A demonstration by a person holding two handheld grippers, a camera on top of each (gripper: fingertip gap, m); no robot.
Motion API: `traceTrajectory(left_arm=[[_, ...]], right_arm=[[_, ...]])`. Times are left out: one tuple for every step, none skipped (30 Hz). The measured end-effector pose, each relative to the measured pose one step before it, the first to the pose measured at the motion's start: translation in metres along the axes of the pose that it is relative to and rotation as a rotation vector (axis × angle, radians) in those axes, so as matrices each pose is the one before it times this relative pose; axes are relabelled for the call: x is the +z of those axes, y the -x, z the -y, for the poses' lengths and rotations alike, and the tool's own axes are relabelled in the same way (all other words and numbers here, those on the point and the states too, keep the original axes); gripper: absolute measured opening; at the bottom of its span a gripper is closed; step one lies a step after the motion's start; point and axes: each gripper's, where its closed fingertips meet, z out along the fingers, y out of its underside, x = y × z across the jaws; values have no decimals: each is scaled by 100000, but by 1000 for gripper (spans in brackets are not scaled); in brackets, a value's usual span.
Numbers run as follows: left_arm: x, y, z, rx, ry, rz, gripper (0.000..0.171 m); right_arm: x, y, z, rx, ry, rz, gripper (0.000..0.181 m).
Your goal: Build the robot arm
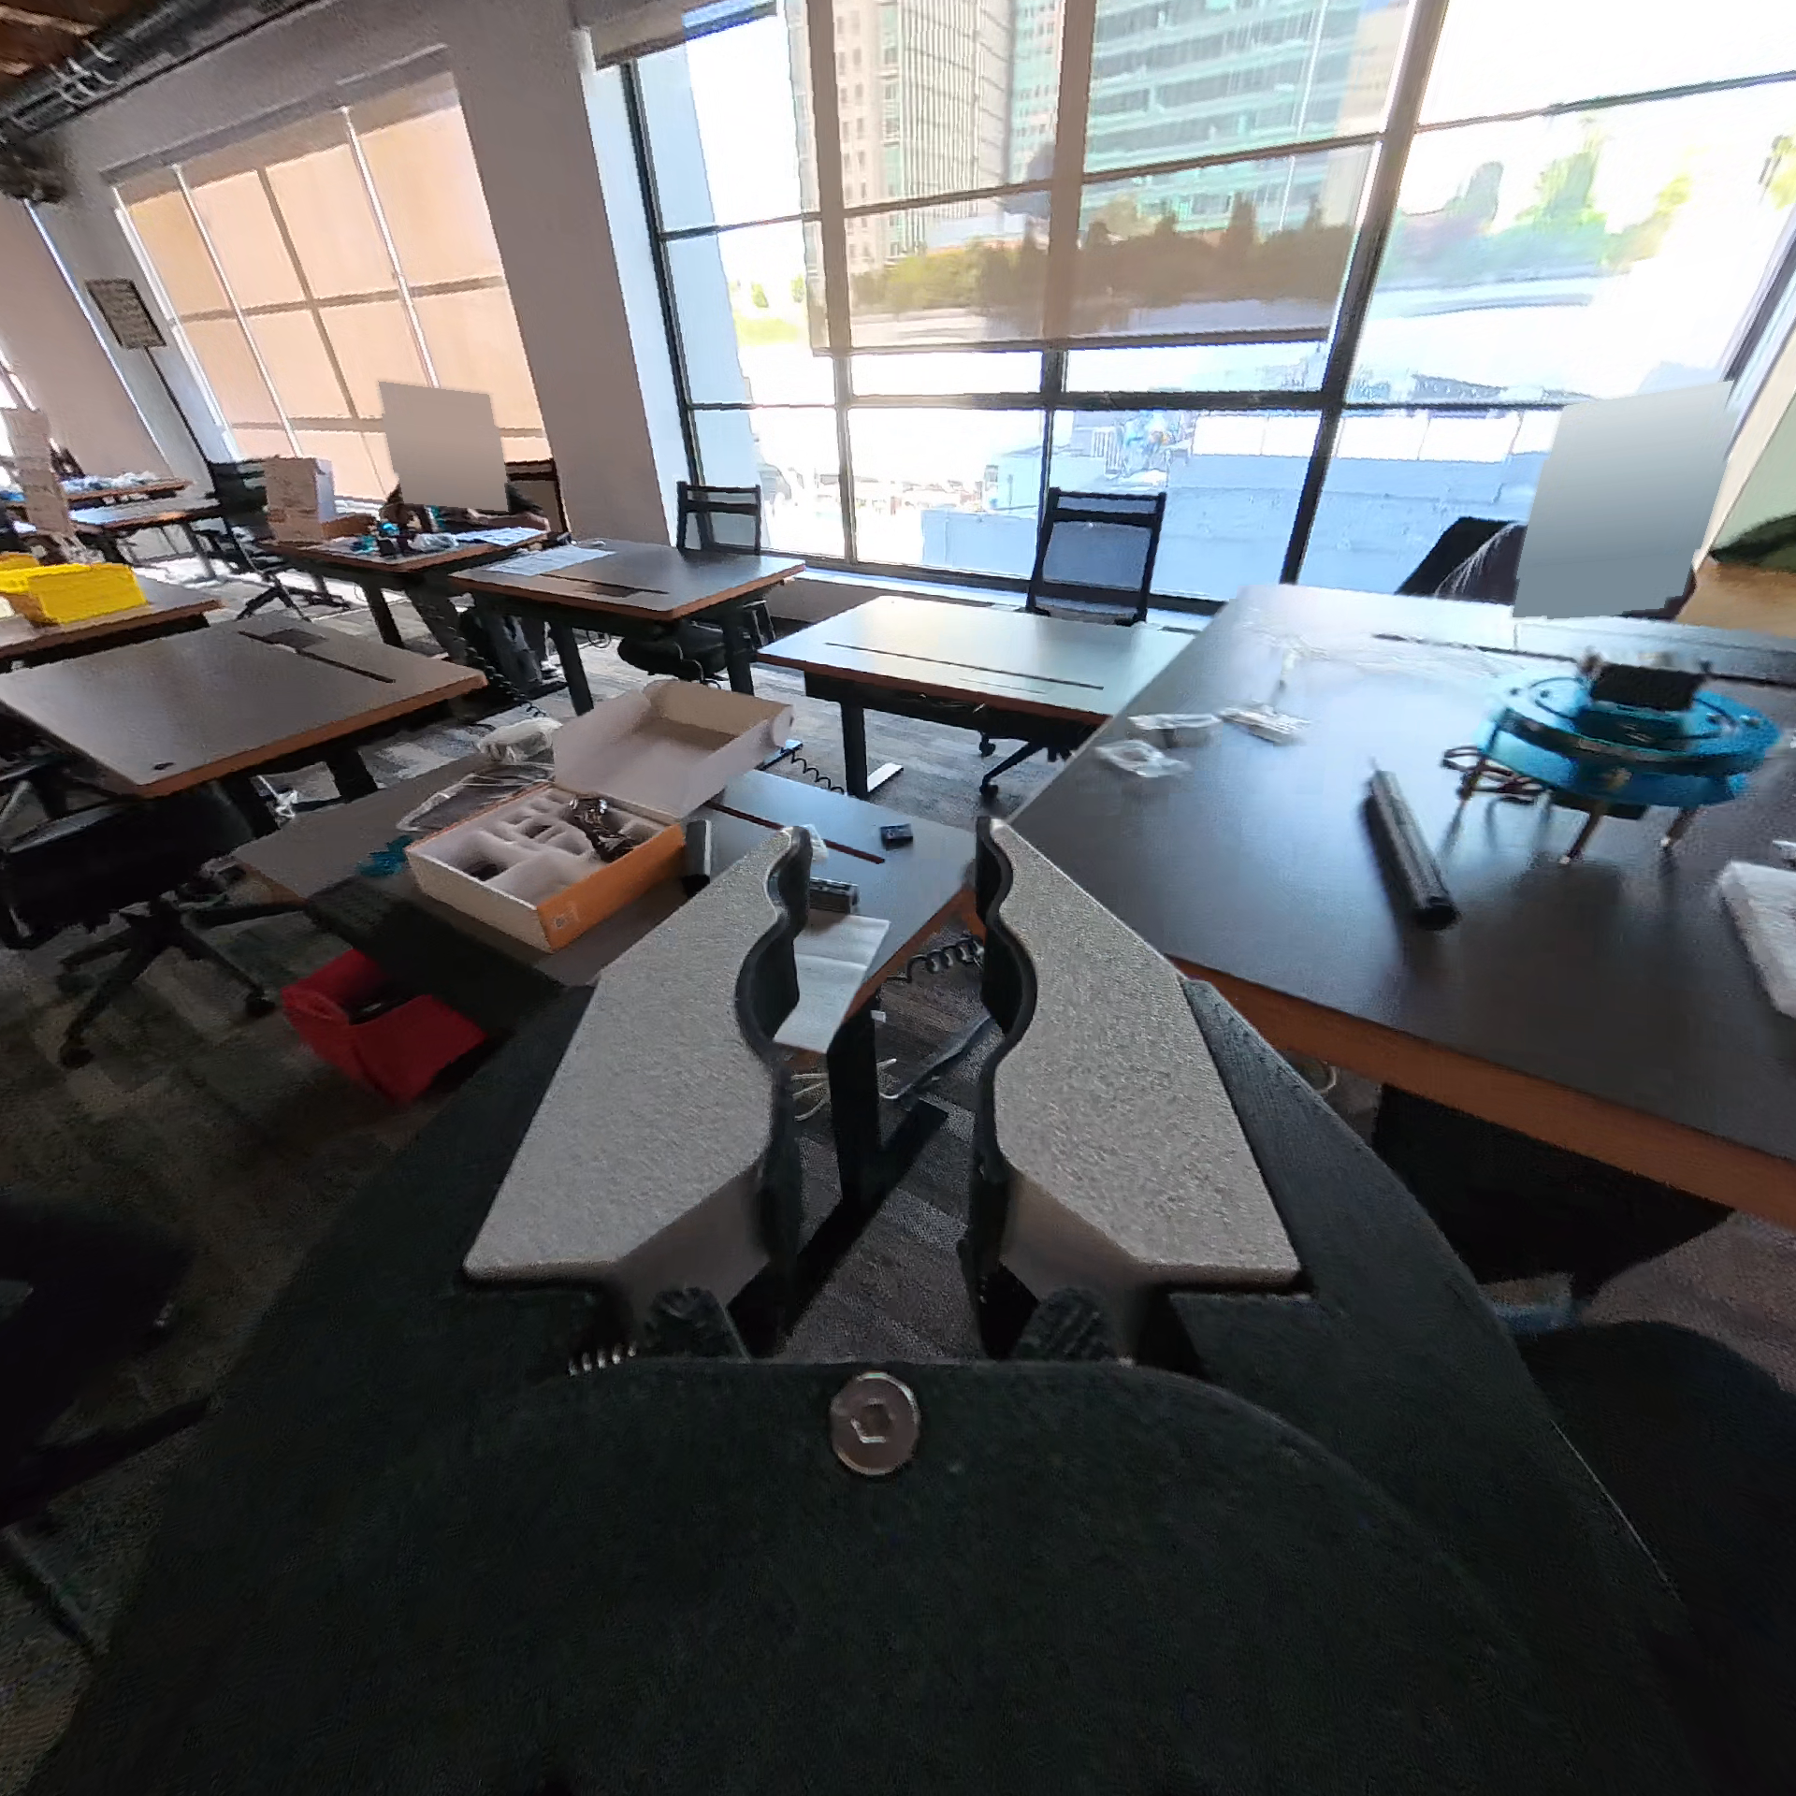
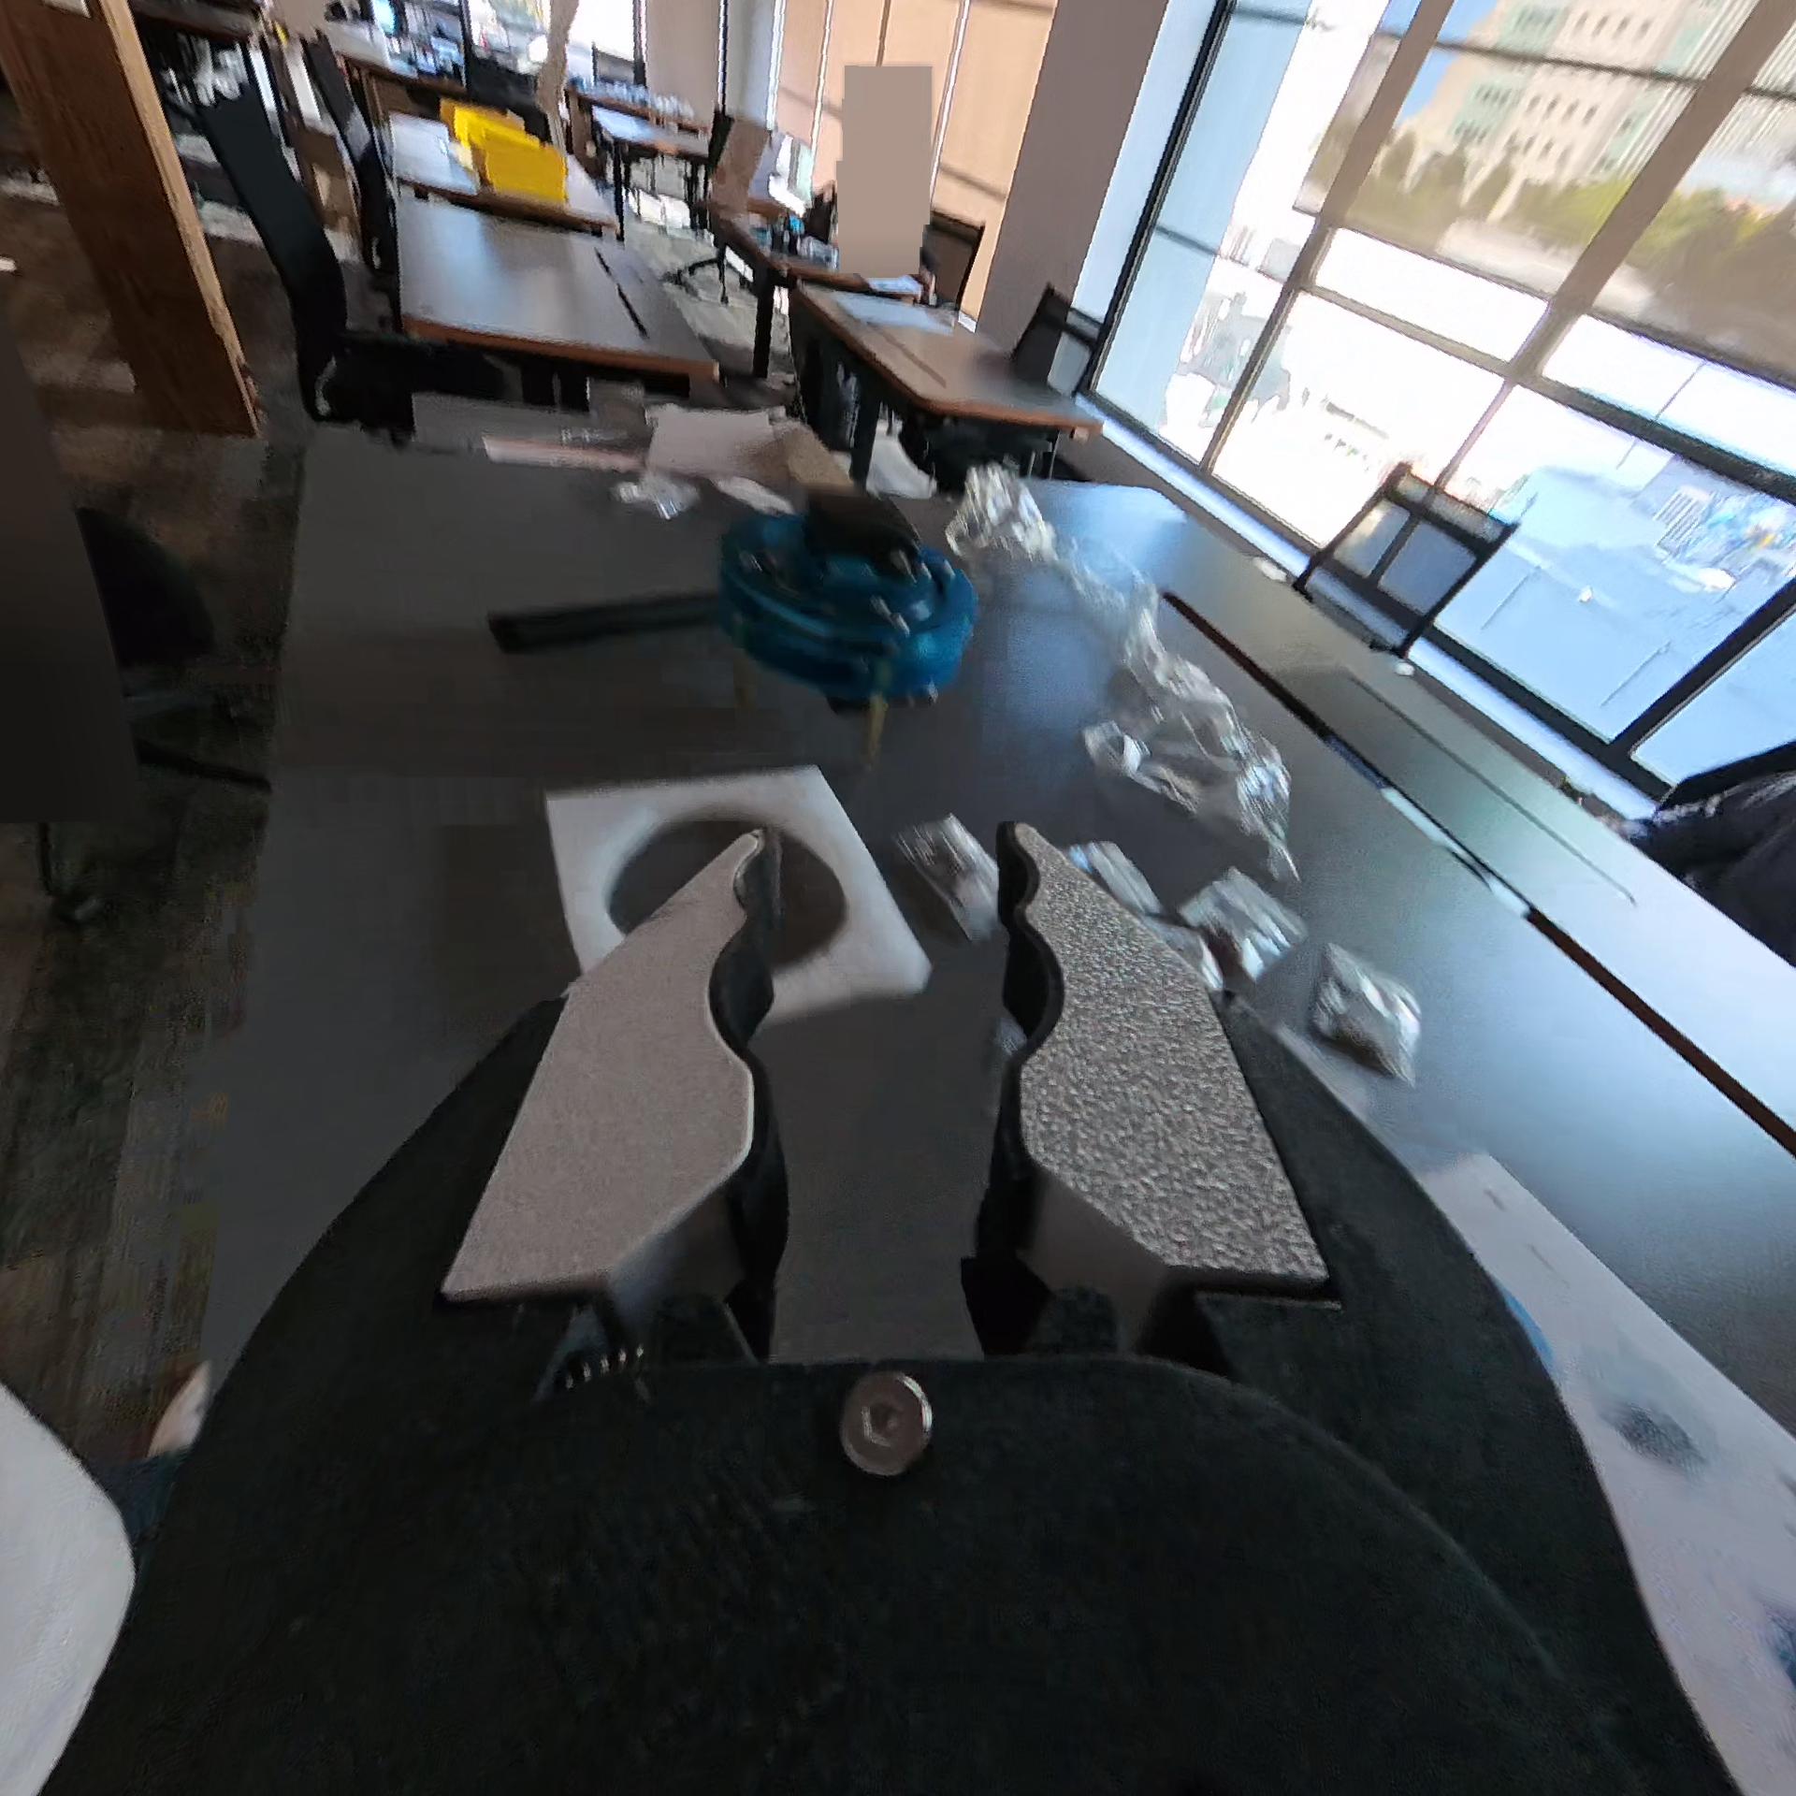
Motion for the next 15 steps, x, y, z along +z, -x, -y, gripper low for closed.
traceTrajectory(left_arm=[[-107,2158,-306,-1405,37,-819,32],[-125,2276,-311,-359,378,-844,32],[-137,2440,-274,887,382,-501,32],[-106,2615,-199,1665,567,-100,30],[-95,2741,-276,1064,2145,326,29],[-125,2622,-329,174,3460,-33,30],[-233,2413,-147,340,2948,-439,32],[-323,2376,67,1216,1458,547,32],[-337,2367,179,2079,150,1801,31],[-210,2240,186,1865,-329,2061,31],[-28,1957,80,738,-335,1245,30],[165,1631,-8,-557,-416,257,30],[374,1402,-92,-1401,-718,-259,30],[576,1214,-177,-1808,-843,-478,29],[779,1089,-261,-2152,-697,-503,29]], right_arm=[[1484,1642,1297,260,-3447,-479,45],[1567,1851,1310,907,-4024,198,47],[1663,2099,1252,1283,-4161,1041,47],[1807,2131,1156,1049,-4007,905,46],[1928,1916,1048,622,-3670,-539,46],[2038,1711,996,614,-4163,-1716,44],[2143,1825,868,765,-4148,-393,40],[2186,1967,667,1301,-3447,1426,39],[2147,1778,423,1475,-2242,1597,39],[2042,1416,105,1281,-195,867,37],[1884,1082,-78,1434,1321,-25,36],[1665,902,-17,1634,1179,-386,35],[1448,894,173,694,50,274,34],[1315,735,188,-989,-104,140,32],[1211,348,72,-2231,751,-1408,31]])
